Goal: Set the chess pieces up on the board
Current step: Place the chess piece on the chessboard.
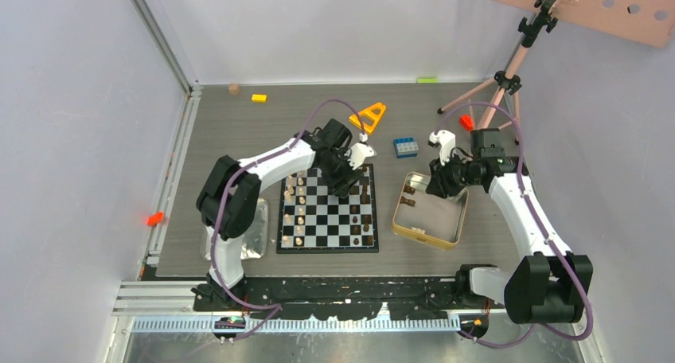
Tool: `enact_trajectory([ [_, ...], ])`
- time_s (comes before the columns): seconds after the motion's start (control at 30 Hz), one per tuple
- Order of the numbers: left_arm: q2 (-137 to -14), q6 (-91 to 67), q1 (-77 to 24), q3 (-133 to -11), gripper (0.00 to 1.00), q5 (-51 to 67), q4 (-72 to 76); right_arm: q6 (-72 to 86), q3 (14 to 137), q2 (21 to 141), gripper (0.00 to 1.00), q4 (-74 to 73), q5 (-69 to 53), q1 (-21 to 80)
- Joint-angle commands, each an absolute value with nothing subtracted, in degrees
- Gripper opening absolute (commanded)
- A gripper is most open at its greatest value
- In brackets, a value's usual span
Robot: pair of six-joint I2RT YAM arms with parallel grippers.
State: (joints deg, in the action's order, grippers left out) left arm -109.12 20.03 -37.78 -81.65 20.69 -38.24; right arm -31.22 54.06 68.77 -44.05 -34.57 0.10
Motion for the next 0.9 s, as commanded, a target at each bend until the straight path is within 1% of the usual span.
enact_trajectory([
  [0.0, -111.87, 18.25, -39.75, -84.79, 0.5, 16.61, -33.29, -33.51, 51.97, 65.96, 0.28, -48.81, -32.16, -1.14],
  [0.23, -113.73, 16.88, -40.88, -85.43, 0.39, 14.54, -31.91, -33.31, 52.46, 67.68, 0.25, -48.91, -32.36, -1.59],
  [0.43, -113.86, 16.87, -41.95, -85.77, 0.32, 13.89, -31.81, -33.38, 53.18, 69.65, 0.23, -48.95, -32.85, -1.58],
  [0.6, -114.12, 16.83, -42.68, -86.0, 0.23, 13.89, -32.08, -33.73, 53.01, 69.92, 0.22, -48.87, -32.45, -1.65],
  [0.87, -113.36, 17.0, -43.33, -85.74, 0.18, 14.4, -33.48, -33.84, 52.82, 70.35, 0.21, -48.85, -32.23, -1.76],
])
